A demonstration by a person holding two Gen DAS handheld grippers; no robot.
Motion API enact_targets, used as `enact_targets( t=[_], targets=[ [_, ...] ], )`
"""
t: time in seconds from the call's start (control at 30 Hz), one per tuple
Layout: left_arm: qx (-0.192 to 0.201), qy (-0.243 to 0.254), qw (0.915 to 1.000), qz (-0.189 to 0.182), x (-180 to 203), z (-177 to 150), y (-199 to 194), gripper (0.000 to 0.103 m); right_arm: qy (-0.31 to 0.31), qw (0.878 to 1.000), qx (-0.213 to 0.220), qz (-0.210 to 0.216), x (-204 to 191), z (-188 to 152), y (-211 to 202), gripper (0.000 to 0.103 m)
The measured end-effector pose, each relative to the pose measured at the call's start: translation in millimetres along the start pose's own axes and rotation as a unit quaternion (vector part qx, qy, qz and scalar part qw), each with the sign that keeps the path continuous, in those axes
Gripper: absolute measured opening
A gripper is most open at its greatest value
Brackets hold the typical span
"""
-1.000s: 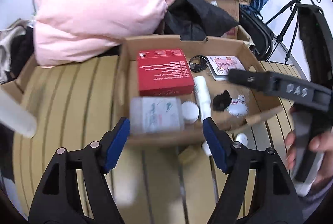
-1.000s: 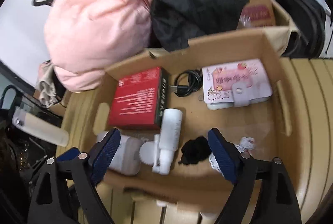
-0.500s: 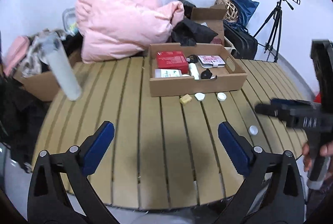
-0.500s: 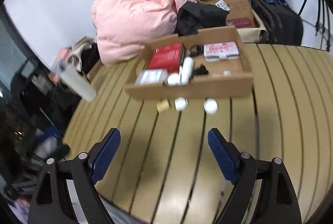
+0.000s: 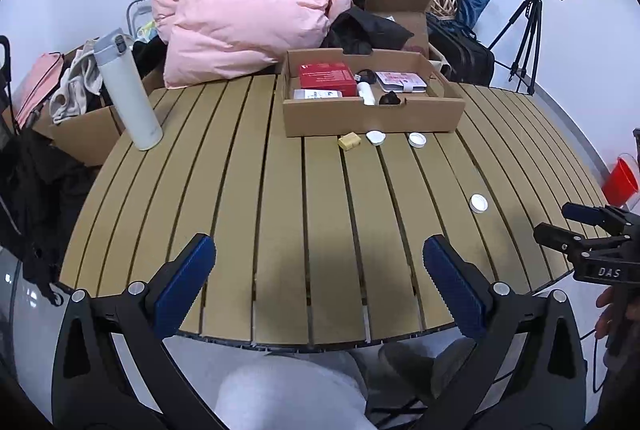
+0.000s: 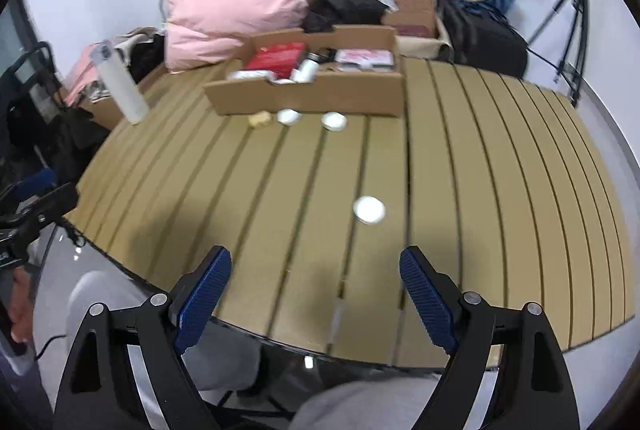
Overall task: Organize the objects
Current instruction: 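Reach the right tool to a small white cap and grasp it, then grasp the yellow block with the left tool while the right tool holds the white cap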
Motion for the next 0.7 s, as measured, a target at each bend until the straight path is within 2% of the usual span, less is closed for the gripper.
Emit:
enact_targets(
  t=[0.1,0.17,0.2,0.27,0.37,0.43,0.5,0.6,0.7],
  targets=[
    [0.005,-0.005,0.9995,-0.032,6,4,12,0.103,0.006,1.0,-0.006,-0.023,20,-7,6,0.089],
    [0.008,0.009,0.9991,-0.04,9,14,31,0.101,0.012,0.999,-0.01,-0.034,32,-9,13,0.089],
    [0.013,0.019,0.9988,-0.044,10,23,45,0.101,0.017,0.999,-0.013,-0.035,37,-11,18,0.089],
    [0.013,0.041,0.998,-0.047,14,32,67,0.094,0.038,0.999,-0.015,-0.029,44,-13,33,0.089],
    [-0.006,0.106,0.9933,-0.045,24,35,103,0.093,0.061,0.998,-0.005,-0.024,56,-12,54,0.087],
    [-0.006,0.147,0.9875,-0.058,34,34,126,0.093,0.062,0.998,-0.007,-0.007,56,-12,68,0.078],
    [0.004,0.159,0.984,-0.081,39,35,148,0.085,0.053,0.998,-0.025,0.0,55,-16,85,0.061],
    [0.0,0.146,0.9855,-0.087,36,33,180,0.077,0.029,0.999,-0.045,-0.008,55,-21,106,0.044],
    [-0.018,0.129,0.9882,-0.08,28,27,219,0.07,0.002,0.998,-0.053,-0.026,56,-21,119,0.035]
  ],
)
Point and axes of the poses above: each gripper's, at about its wrist camera, not at the fingertips, and y roughly the way its jaws point, x to its right, z to its top, the point moved 10 cm from there along y, roughly the way its jaws point, and after that the axes turned 13 degrees about x, right-handed, at the moved point
